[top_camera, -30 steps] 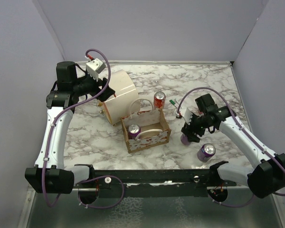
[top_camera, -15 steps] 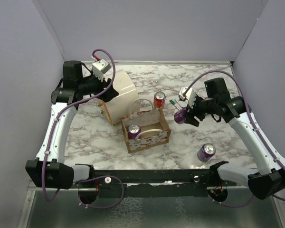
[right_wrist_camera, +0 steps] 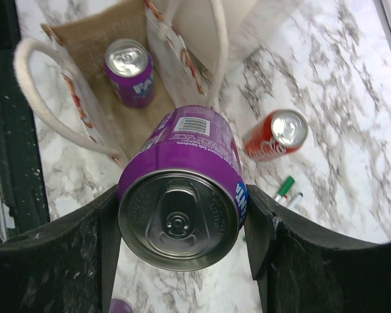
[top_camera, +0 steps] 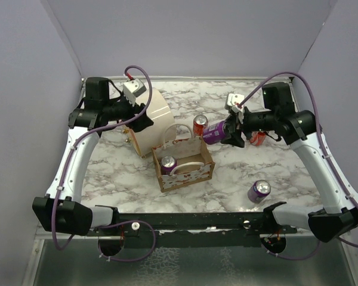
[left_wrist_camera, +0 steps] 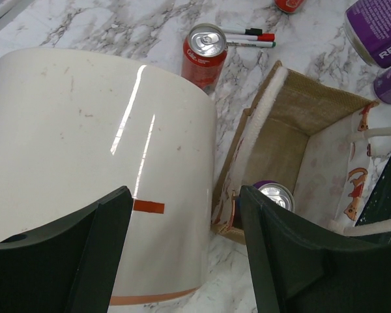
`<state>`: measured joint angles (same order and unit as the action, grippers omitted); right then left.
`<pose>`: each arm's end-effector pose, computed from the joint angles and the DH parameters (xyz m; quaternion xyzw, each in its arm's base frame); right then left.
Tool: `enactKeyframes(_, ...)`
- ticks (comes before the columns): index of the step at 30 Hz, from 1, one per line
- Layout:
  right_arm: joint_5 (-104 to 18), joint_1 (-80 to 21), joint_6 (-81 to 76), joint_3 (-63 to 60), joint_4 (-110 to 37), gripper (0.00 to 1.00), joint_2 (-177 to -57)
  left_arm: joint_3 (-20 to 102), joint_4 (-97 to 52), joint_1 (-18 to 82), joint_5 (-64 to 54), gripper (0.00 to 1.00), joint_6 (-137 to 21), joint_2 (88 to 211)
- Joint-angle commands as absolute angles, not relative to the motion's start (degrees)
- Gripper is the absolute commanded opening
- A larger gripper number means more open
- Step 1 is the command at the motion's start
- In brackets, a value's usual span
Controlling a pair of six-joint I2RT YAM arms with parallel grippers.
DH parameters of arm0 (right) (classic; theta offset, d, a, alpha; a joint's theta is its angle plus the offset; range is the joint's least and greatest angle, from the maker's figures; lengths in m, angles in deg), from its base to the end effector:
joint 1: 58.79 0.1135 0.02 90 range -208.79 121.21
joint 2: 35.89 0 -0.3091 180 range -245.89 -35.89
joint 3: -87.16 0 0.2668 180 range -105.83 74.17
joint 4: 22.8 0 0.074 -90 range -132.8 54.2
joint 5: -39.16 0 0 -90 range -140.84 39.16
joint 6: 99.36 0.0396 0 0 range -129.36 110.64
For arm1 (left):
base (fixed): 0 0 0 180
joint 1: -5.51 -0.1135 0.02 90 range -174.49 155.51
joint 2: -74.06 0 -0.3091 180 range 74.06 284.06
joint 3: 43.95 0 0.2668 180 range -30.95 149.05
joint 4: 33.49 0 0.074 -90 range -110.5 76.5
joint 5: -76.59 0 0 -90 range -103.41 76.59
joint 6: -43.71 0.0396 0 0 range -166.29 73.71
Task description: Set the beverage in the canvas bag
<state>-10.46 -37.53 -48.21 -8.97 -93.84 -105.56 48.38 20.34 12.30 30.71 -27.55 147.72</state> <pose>0.2010 0.1057 0.4491 -0.5489 0.6826 0.2592 0.4068 0.2644 -0.0592 0.4365 0.3505 0.7641 -0.2871 0.4592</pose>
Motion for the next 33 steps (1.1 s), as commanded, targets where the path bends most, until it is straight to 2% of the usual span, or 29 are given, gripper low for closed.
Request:
enactKeyframes(1, 2.35, -37.46, -48.29, -14.14, -88.07, 0.27, -108.71, 50.35, 23.64, 14.62, 34.19, 0.69, -23.91, 148.31)
enactKeyframes(11, 7.16, -33.41, -48.85, -13.46, -86.9, 0.24, -113.71, 50.53, 21.75, 19.86, 31.89, 0.69, -23.94, 150.86)
enactKeyframes(18, 9.57, -31.53, -48.48, -9.28, -84.29, 0.23, -114.33, 54.21, 20.66, 24.46, 31.52, 0.64, -23.85, 156.44)
enactKeyframes(23, 8.35, -30.47, -49.25, -7.49, -83.87, 0.22, -114.91, 55.79, 20.22, 26.4, 32.72, 0.57, -25.1, 159.45)
enactKeyframes(30, 4.02, -27.79, -48.54, -4.88, -80.83, 0.2, -115.73, 54.3, 17.04, 26.7, 34.36, 0.39, -28.67, 160.43)
enactKeyframes(33, 0.2, -26.63, -48.21, -5.7, -80.43, 0.17, -116.96, 53.22, 15.86, 26.7, 34.7, 0.28, -29.82, 159.87)
